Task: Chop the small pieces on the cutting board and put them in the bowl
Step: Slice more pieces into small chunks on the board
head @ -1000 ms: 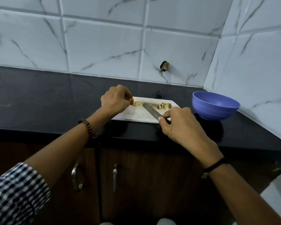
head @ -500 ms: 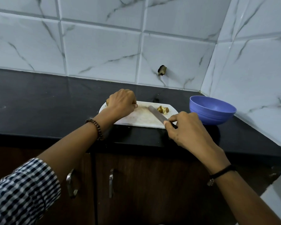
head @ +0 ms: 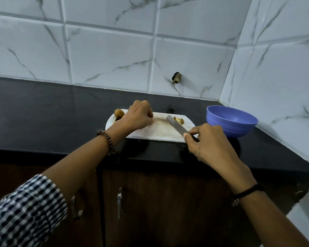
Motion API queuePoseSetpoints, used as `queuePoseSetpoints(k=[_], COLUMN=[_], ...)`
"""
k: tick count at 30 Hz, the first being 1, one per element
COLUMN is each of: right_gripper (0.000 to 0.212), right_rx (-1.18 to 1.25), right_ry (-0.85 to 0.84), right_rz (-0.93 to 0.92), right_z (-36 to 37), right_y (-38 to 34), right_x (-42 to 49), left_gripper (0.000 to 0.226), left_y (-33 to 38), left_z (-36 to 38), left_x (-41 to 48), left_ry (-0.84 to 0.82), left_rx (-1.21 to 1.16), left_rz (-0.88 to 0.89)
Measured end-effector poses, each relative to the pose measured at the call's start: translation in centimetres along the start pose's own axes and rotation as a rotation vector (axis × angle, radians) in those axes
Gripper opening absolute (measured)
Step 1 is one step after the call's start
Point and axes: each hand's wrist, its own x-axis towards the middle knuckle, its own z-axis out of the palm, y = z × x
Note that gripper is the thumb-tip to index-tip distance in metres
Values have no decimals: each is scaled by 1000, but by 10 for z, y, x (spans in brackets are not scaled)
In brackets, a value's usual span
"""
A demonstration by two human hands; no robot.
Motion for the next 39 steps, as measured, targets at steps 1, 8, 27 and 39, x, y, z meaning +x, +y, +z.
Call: queuePoseSetpoints(k=[1,8,27,39], right_gripper=[32,33,31,27], right_rx=[10,67,116,-182], right_ry=[6,-9,54,-35], right_rz=[-4,-3,-143,-141], right_z=[0,9,23,26], right_y=[-1,-3,-23,-46], right_x=[0,8,6,15], left_gripper=[15,16,10,10], left_y=[1,7,-9,-8], left_z=[-1,11,18,12], left_x=[0,-8,-16,-19], left_ry=[5,57,106,100], left_rx=[-37,-166,-161,-177], left_rz=[6,40,-16,-37])
